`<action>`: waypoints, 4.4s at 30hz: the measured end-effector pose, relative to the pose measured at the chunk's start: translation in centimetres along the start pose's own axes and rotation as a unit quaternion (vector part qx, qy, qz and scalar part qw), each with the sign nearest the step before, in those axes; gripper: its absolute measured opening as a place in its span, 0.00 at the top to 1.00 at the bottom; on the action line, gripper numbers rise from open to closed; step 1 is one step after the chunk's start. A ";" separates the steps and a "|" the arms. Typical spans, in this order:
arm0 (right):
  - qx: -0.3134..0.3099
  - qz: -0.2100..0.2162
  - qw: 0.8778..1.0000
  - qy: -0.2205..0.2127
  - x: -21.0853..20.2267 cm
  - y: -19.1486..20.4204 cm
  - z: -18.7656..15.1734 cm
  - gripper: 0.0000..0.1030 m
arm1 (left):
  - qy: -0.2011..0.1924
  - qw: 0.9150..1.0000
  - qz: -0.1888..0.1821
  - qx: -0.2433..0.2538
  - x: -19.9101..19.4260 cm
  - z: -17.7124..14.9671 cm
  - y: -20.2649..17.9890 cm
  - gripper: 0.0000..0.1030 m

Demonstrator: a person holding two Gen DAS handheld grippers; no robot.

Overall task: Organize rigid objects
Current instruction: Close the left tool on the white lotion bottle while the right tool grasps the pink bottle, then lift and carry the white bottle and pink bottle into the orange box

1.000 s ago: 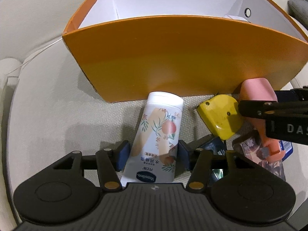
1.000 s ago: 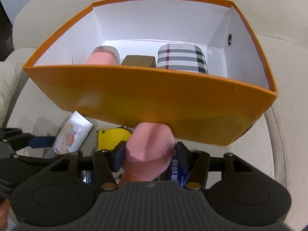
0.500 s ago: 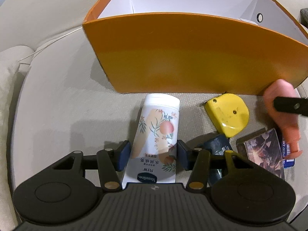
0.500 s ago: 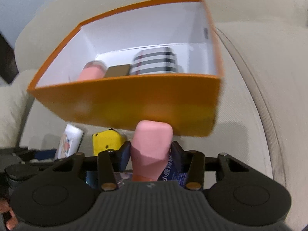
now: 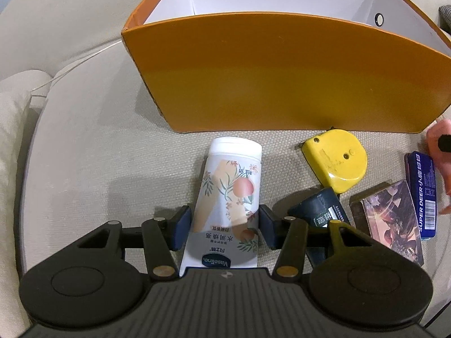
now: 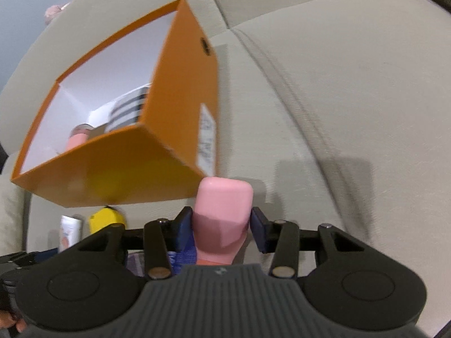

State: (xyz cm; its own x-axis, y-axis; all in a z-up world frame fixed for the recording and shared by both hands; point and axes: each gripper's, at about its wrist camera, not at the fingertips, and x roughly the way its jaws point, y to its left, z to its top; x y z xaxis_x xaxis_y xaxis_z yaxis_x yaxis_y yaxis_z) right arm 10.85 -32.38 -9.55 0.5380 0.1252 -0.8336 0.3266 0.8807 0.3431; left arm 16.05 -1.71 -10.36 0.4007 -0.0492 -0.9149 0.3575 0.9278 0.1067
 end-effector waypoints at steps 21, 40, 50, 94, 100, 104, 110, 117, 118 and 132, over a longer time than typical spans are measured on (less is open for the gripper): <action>-0.090 -0.054 0.994 0.026 0.4 2.1 -1.8 0.55 | 0.001 0.999 -0.003 -0.032 0.0 0.1 1.0 0.37; -0.082 -0.048 0.995 0.026 0.0 1.5 -1.7 0.57 | -0.006 0.998 -0.030 -0.051 -0.6 -0.2 2.8 0.44; -0.081 -0.051 0.995 0.029 0.3 1.5 -1.4 0.57 | -0.001 0.998 -0.031 -0.050 1.0 0.3 3.3 0.33; -0.048 0.098 0.991 -0.076 -10.3 5.1 -0.7 0.57 | -0.128 0.978 -0.139 -0.090 -12.3 1.6 2.8 0.48; -0.052 0.136 0.984 -0.105 -11.1 9.3 4.3 0.57 | -0.162 0.973 -0.138 -0.094 -13.4 6.6 2.9 0.48; -0.040 0.139 0.984 -0.104 -8.5 11.2 6.9 0.57 | -0.179 0.971 -0.124 -0.102 -12.2 9.8 3.0 0.48; -0.050 0.113 0.988 -0.092 -5.1 13.5 8.5 0.57 | -0.174 0.973 -0.103 -0.107 -9.4 12.3 2.6 0.48; -0.070 0.086 0.991 -0.075 -3.1 14.7 8.7 0.57 | -0.144 0.978 -0.096 -0.116 -7.1 12.7 2.7 0.48; -0.072 0.083 0.991 -0.071 -2.8 14.8 8.7 0.57 | -0.140 0.979 -0.093 -0.117 -6.7 12.8 2.7 0.48; -0.077 0.059 0.994 -0.041 0.9 14.8 8.8 0.57 | -0.112 0.986 -0.070 -0.103 -3.9 12.9 2.5 0.48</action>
State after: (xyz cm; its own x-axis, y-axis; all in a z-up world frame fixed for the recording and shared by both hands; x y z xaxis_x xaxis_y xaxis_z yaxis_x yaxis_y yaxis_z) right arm 23.02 -23.31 -1.38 0.6293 0.1996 -0.7511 0.1373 0.9227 0.3602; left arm 26.26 -3.98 -1.47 0.5443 -0.2407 -0.8036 0.2527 0.9605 -0.1165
